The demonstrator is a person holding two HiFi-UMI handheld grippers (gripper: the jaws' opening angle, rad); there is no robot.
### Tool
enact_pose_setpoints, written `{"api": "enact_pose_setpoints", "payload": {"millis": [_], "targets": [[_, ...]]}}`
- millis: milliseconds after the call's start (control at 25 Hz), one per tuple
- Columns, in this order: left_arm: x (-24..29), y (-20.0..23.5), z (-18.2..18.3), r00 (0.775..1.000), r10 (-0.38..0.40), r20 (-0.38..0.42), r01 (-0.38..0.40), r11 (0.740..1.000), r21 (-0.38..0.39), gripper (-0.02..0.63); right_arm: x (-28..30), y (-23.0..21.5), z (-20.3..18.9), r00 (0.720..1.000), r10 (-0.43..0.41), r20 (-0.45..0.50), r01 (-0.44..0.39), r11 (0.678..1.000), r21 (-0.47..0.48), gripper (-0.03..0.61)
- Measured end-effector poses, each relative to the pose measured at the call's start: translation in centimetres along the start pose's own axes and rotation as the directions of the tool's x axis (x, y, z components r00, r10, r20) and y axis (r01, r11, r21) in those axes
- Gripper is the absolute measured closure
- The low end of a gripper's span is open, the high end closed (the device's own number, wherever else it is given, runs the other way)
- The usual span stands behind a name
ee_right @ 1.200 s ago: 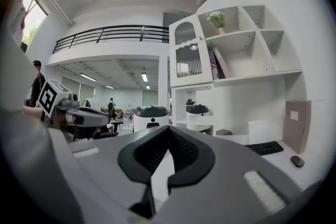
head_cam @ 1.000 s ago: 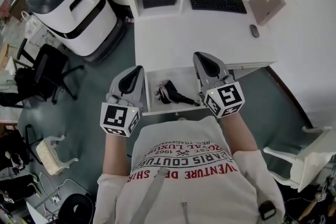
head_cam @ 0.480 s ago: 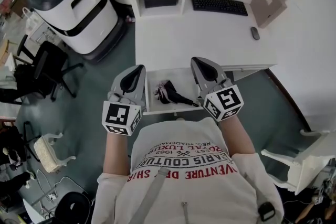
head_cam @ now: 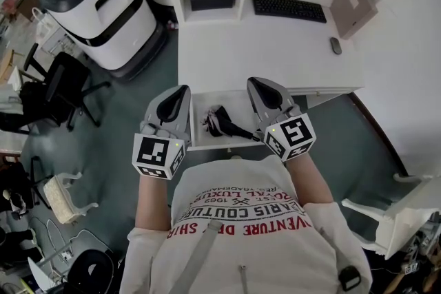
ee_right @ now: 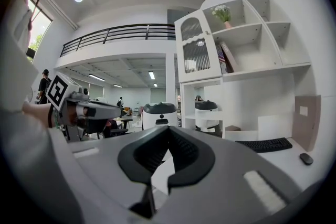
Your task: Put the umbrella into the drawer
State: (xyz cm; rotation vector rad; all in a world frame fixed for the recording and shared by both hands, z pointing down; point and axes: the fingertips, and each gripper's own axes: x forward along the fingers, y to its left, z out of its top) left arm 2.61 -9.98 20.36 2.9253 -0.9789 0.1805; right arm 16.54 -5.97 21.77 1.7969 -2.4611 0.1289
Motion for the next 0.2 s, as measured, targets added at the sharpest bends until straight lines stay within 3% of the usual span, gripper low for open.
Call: {"api": "enact_pose_setpoints", "payload": {"millis": [200], "targets": [[0.19,-0.15,-0.06,1.0,0.013,-0.004,-0.013,1.0,-0.007,0.607,-0.02,-0.06,-0.09,1.0,0.008,0.002,-0.008,1.0,0.007,0.578]]}}
